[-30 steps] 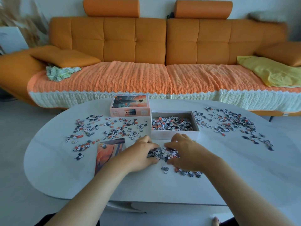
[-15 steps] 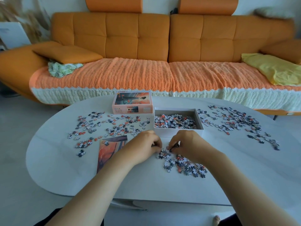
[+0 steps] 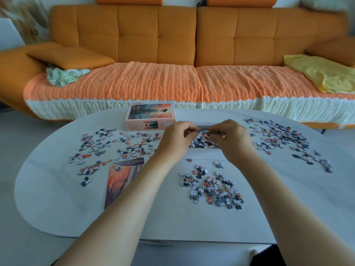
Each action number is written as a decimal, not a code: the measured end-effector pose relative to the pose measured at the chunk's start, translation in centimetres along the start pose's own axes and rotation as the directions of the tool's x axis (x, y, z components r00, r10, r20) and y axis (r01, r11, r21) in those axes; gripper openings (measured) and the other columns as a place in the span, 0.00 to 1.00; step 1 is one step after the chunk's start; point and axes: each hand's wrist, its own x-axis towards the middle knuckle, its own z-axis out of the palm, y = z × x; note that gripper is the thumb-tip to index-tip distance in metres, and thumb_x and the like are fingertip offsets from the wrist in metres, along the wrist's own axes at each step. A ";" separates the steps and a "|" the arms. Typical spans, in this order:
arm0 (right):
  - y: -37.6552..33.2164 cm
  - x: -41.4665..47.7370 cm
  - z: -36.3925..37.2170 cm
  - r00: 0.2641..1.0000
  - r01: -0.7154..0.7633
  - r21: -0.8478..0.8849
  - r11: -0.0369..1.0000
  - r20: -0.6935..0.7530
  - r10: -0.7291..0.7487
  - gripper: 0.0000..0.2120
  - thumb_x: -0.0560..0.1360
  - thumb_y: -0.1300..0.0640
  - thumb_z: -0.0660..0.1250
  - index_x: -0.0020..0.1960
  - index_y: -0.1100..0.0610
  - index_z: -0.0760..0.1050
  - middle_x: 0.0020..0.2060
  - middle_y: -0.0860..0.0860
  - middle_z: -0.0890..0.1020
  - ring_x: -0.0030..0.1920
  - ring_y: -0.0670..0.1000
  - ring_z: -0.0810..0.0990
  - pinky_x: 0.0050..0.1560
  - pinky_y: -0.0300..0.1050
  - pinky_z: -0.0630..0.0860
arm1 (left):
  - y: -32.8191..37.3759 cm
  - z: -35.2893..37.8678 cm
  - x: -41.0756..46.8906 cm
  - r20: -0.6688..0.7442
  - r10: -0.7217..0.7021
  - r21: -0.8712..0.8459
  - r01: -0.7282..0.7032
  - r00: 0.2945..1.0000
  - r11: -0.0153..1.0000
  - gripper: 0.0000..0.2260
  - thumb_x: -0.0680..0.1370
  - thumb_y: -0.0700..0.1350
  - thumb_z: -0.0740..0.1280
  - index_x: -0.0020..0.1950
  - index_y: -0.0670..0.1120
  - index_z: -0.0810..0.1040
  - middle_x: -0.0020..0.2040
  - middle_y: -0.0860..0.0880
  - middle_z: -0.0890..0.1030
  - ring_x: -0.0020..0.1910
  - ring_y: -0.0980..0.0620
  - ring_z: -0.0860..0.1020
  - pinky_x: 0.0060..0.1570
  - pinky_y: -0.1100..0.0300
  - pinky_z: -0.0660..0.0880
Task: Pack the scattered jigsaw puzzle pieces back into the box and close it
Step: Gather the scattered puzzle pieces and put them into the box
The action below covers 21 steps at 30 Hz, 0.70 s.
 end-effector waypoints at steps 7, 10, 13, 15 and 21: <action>0.4 0.2 0.6 0.978 -0.014 -0.176 0.984 0.201 0.049 0.13 0.80 0.55 0.61 0.60 0.47 0.80 0.57 0.46 0.81 0.50 0.49 0.79 0.44 0.38 0.71 | -1.5 1.4 0.3 0.159 0.139 0.283 -0.180 0.977 0.942 0.11 0.82 0.46 0.62 0.60 0.48 0.81 0.54 0.51 0.82 0.52 0.50 0.79 0.54 0.49 0.74; 0.5 -0.2 0.3 0.969 0.021 -0.205 0.979 0.245 0.030 0.13 0.79 0.56 0.60 0.56 0.46 0.81 0.54 0.45 0.81 0.44 0.48 0.79 0.44 0.42 0.75 | -1.7 1.2 0.0 0.154 0.178 0.348 -0.222 0.972 0.911 0.10 0.81 0.46 0.63 0.58 0.49 0.82 0.53 0.52 0.79 0.53 0.50 0.76 0.57 0.50 0.69; -0.1 -0.7 0.0 0.930 0.043 -0.179 0.983 0.368 0.026 0.14 0.78 0.55 0.58 0.54 0.45 0.81 0.43 0.46 0.83 0.33 0.46 0.77 0.36 0.46 0.77 | -1.9 0.8 -0.7 0.299 0.137 0.426 -0.260 0.944 0.866 0.13 0.81 0.51 0.60 0.58 0.51 0.81 0.54 0.54 0.78 0.55 0.51 0.73 0.60 0.54 0.63; -0.1 -1.0 0.2 0.908 0.051 -0.188 0.981 0.417 0.032 0.15 0.79 0.54 0.56 0.55 0.46 0.80 0.43 0.47 0.82 0.34 0.46 0.77 0.39 0.46 0.77 | -1.8 0.5 -1.1 0.385 0.093 0.457 -0.277 0.918 0.845 0.16 0.81 0.54 0.58 0.62 0.51 0.78 0.59 0.54 0.77 0.60 0.51 0.72 0.62 0.55 0.60; 0.2 -1.6 -0.8 0.970 0.162 -0.118 0.980 0.203 -0.136 0.14 0.75 0.64 0.62 0.53 0.52 0.83 0.50 0.47 0.82 0.50 0.48 0.77 0.54 0.43 0.75 | -1.8 -0.6 -2.2 0.300 0.200 0.413 -0.316 0.933 0.854 0.15 0.80 0.44 0.64 0.66 0.50 0.77 0.66 0.54 0.75 0.66 0.52 0.70 0.65 0.57 0.59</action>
